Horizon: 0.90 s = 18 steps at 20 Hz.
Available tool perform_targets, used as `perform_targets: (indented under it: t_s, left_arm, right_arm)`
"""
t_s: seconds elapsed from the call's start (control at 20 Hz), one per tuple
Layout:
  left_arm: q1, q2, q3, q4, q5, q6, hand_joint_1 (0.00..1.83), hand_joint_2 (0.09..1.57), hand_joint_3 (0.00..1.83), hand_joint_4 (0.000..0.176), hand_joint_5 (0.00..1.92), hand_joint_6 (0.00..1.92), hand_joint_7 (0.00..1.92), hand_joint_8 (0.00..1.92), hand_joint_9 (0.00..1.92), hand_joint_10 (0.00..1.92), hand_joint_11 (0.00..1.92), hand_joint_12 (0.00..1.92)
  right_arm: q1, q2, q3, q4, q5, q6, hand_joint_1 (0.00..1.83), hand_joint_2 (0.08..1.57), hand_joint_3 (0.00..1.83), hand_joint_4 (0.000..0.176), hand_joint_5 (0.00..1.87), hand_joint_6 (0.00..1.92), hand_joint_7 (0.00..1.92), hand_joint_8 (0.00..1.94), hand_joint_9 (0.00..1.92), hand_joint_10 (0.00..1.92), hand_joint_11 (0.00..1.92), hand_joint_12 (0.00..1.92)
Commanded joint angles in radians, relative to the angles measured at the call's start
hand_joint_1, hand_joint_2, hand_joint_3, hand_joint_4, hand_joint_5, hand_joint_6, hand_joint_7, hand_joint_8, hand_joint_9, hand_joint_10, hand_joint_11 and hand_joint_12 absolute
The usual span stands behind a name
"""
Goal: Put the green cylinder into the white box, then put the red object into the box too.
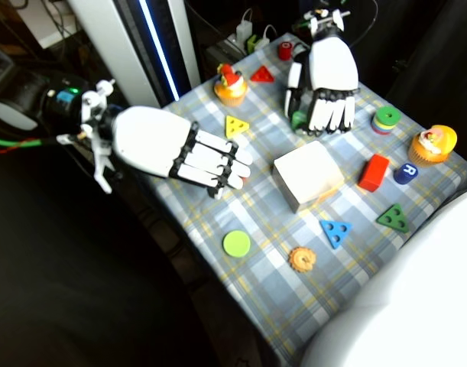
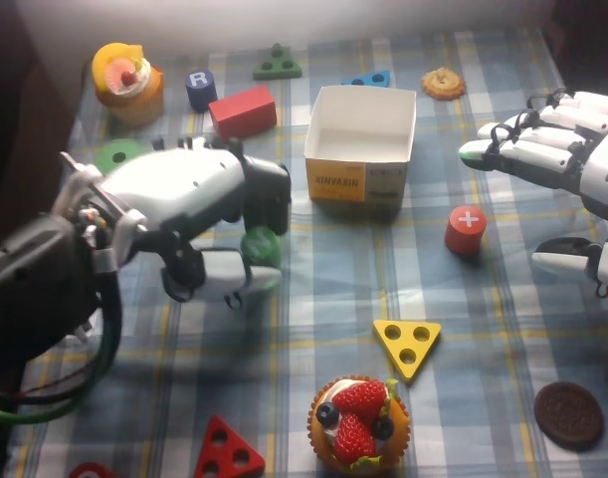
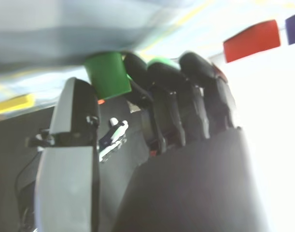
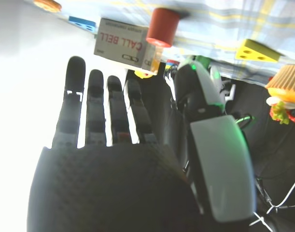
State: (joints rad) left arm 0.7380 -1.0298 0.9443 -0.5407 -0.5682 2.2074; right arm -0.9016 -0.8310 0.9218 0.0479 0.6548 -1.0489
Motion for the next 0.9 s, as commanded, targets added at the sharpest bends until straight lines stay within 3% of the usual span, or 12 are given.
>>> perform_targets:
  t_s: [0.0, 0.25, 0.45, 0.5, 0.55, 0.6, 0.75, 0.8, 0.85]
  left_arm:
    - [-0.017, 0.014, -0.014, 0.042, -0.149, 0.000, 1.18, 1.27, 0.00, 0.000, 0.65, 1.25, 0.76, 1.62, 0.48, 1.85, 0.20, 1.92]
    - [-0.100, 0.026, -0.025, 0.106, -0.199, 0.000, 1.20, 1.25, 0.00, 0.000, 0.70, 1.16, 0.79, 1.59, 0.42, 1.90, 0.14, 1.92]
    - [-0.239, -0.069, 0.088, 0.109, -0.103, 0.000, 1.21, 1.24, 0.00, 0.000, 0.71, 1.16, 0.80, 1.56, 0.44, 1.87, 0.11, 1.92]
    - [-0.255, -0.087, 0.107, 0.106, -0.086, 0.000, 1.21, 1.23, 0.00, 0.000, 0.74, 1.13, 0.83, 1.51, 0.45, 1.79, 0.08, 1.92]
    - [-0.274, -0.114, 0.138, 0.098, -0.066, 0.000, 1.19, 1.22, 0.00, 0.000, 0.71, 1.23, 0.85, 1.41, 0.42, 1.68, 0.05, 1.92]
    - [-0.290, -0.140, 0.167, 0.084, -0.045, 0.000, 1.19, 1.22, 0.00, 0.000, 0.73, 1.22, 0.85, 1.40, 0.44, 1.70, 0.19, 1.92]
    - [-0.318, -0.209, 0.254, 0.032, 0.015, 0.001, 1.19, 1.21, 0.00, 0.000, 0.77, 1.16, 0.85, 1.41, 0.43, 1.68, 0.25, 1.92]
    - [-0.320, -0.232, 0.285, 0.013, 0.035, 0.001, 1.18, 1.23, 0.01, 0.000, 0.72, 1.22, 0.81, 1.47, 0.38, 1.70, 0.24, 1.92]
    - [-0.319, -0.244, 0.304, -0.002, 0.049, 0.001, 1.01, 1.10, 0.00, 0.077, 0.29, 0.73, 0.28, 0.84, 0.04, 1.28, 0.01, 1.77]
  right_arm:
    - [0.013, 0.000, 0.000, 0.002, 0.118, -0.001, 0.65, 1.33, 0.01, 0.000, 0.05, 0.18, 0.14, 0.00, 0.00, 0.46, 0.00, 1.36]
    - [0.013, 0.000, 0.000, 0.003, 0.119, 0.002, 0.66, 1.33, 0.00, 0.000, 0.05, 0.18, 0.14, 0.00, 0.00, 0.48, 0.00, 1.33]
    - [0.013, -0.002, 0.000, 0.004, 0.121, 0.002, 0.66, 1.34, 0.00, 0.000, 0.04, 0.17, 0.13, 0.00, 0.00, 0.46, 0.00, 1.30]
    - [0.013, -0.003, 0.000, 0.003, 0.121, 0.002, 0.65, 1.34, 0.00, 0.000, 0.03, 0.17, 0.13, 0.00, 0.00, 0.45, 0.00, 1.34]
    - [0.013, -0.005, 0.001, 0.003, 0.121, 0.002, 0.63, 1.34, 0.00, 0.000, 0.04, 0.19, 0.14, 0.00, 0.00, 0.49, 0.00, 1.36]
    - [0.013, -0.007, 0.002, 0.003, 0.121, 0.002, 0.63, 1.34, 0.00, 0.000, 0.03, 0.19, 0.14, 0.00, 0.00, 0.52, 0.00, 1.37]
    - [0.013, -0.014, 0.003, 0.002, 0.121, 0.002, 0.61, 1.34, 0.00, 0.000, 0.03, 0.20, 0.15, 0.00, 0.00, 0.52, 0.00, 1.41]
    - [0.013, -0.016, 0.004, 0.000, 0.121, 0.002, 0.61, 1.35, 0.00, 0.000, 0.02, 0.20, 0.14, 0.00, 0.00, 0.52, 0.00, 1.41]
    - [0.013, -0.019, 0.004, 0.000, 0.121, 0.002, 0.62, 1.34, 0.00, 0.000, 0.03, 0.21, 0.16, 0.01, 0.00, 0.54, 0.00, 1.37]
